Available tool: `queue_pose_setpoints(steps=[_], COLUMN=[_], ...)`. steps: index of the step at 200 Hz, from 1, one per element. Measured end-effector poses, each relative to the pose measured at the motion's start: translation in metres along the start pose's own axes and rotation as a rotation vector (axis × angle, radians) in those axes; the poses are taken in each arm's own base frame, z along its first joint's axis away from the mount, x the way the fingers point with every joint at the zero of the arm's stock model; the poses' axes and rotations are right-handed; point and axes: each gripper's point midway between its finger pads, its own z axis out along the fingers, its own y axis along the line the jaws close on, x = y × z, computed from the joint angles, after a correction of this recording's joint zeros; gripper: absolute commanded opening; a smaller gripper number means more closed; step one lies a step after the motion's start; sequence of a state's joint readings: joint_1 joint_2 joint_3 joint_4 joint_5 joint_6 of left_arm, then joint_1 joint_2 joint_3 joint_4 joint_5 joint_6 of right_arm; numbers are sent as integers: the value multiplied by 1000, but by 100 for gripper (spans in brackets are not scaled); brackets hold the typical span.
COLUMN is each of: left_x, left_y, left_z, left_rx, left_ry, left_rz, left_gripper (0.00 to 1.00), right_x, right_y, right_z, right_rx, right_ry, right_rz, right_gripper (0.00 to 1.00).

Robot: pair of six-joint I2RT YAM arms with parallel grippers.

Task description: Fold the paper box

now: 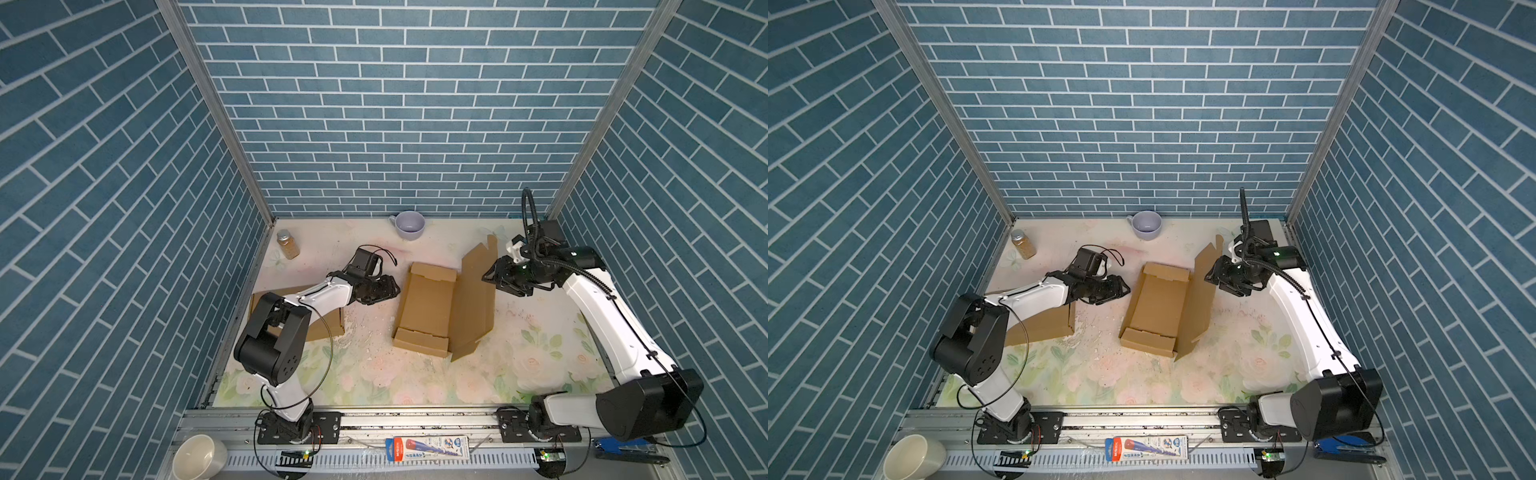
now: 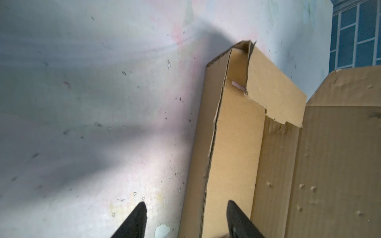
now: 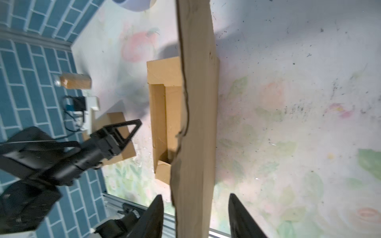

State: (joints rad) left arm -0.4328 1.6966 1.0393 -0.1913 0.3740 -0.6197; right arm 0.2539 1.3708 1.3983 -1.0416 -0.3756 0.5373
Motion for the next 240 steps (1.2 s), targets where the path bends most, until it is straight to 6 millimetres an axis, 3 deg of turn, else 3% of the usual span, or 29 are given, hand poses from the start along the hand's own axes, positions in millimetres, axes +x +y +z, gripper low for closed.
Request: queue_pose_setpoints(steps=[17, 60, 94, 140, 201, 240], left_x=[-8, -32, -51, -66, -79, -83], left_y=[2, -8, -20, -36, -47, -45], left_z=[-11, -32, -45, -57, -48, -18], left_rx=[-15, -44, -54, -46, 34, 92], left_ry=[-26, -85, -131, -160, -89, 13], left_rz=[25, 165, 292, 397, 484, 534], left_gripper=[65, 66, 66, 66, 71, 71], right_x=[-2, -14, -24, -31, -55, -53], right_y=[-1, -5, -5, -6, 29, 37], right_z=[4, 8, 9, 28, 27, 42], right_rx=[59, 169, 221, 289, 320, 355], right_ry=[20, 48, 53, 106, 75, 104], right_rz=[-66, -227, -312, -440, -681, -814], right_gripper=[26, 15, 7, 4, 0, 0])
